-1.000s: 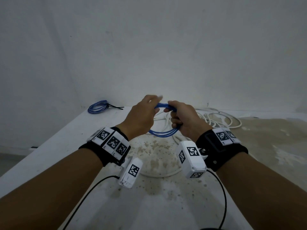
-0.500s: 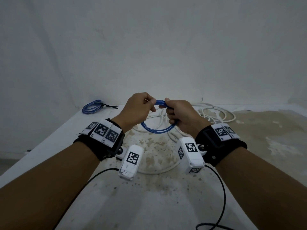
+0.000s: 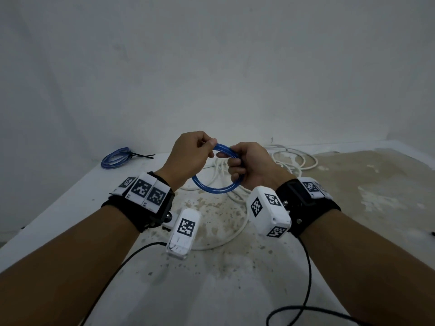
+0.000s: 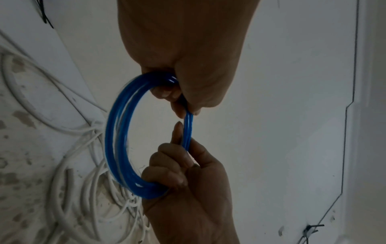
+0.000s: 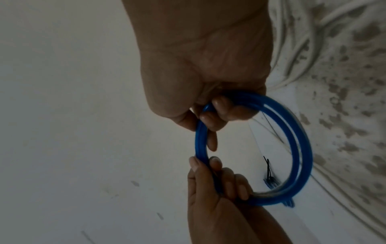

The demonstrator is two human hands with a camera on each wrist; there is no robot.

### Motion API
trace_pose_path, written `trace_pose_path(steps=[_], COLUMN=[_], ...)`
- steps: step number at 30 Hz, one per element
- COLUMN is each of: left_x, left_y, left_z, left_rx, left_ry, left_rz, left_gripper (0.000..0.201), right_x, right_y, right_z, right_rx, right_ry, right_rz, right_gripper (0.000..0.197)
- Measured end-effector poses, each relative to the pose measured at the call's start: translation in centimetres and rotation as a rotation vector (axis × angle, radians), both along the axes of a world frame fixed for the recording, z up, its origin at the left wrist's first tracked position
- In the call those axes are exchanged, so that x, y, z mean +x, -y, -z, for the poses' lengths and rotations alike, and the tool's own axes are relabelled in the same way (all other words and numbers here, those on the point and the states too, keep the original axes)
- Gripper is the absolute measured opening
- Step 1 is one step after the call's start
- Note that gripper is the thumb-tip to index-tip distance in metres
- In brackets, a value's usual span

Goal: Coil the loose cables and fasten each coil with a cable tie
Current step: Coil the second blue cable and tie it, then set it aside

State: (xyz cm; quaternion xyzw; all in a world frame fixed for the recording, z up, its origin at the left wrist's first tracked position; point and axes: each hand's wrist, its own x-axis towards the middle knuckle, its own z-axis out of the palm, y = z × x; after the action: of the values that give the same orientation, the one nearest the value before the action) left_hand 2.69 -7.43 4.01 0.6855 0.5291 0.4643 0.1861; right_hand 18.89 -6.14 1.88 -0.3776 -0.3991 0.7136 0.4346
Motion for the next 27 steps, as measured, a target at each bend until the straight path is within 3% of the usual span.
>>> trace_pose_path(steps=[4, 9, 15, 17, 19, 22, 24, 27], left_x=[1.1, 3.8, 10.8, 13.5, 15.9, 18.9, 20.4, 22.0], left_y=[-0.3, -0.7, -1.3, -1.0, -0.3, 0.8, 1.4, 2.1], left_z=[-0.2, -0.6, 0.8, 1.2, 1.5, 2.0, 2.4, 3.0], left_rx=[-0.097, -0.066, -0.024, -0.026, -0.035, -0.06, -0.093, -0.155], left_ry=[-0.112, -0.217, -0.1, -0.1, -0.118, -0.159, -0.164, -0.143], left_rz=[0.08, 0.182, 0.226, 0.259, 0.302, 0.372, 0.42, 0.454], left_gripper=[0.019, 0.018, 0.021, 0.024, 0.026, 0.029, 0.028, 0.024], right_x=[1.4, 4.4, 11.2, 14.2, 17.7, 23.9, 27.4, 31.1], right_y=[-0.2, 0.2, 2.8, 3.6, 4.5, 6.6, 8.6, 11.1], right_z=[0.7, 1.4, 1.1, 1.1, 1.6, 2.5, 3.0, 4.2], right_rx=[0.114, 0.167, 0.158, 0.153, 0.195, 0.188, 0.084, -0.065], right_ry=[0.072, 0.116, 0.143, 0.238, 0.589, 1.474, 1.73, 1.891], right_rz=[0.141, 0.255, 0.365, 0.446, 0.573, 0.677, 0.666, 0.575], right_gripper=[0.033, 0.021, 0.035, 0.041, 0.041, 0.028, 0.025, 0.024])
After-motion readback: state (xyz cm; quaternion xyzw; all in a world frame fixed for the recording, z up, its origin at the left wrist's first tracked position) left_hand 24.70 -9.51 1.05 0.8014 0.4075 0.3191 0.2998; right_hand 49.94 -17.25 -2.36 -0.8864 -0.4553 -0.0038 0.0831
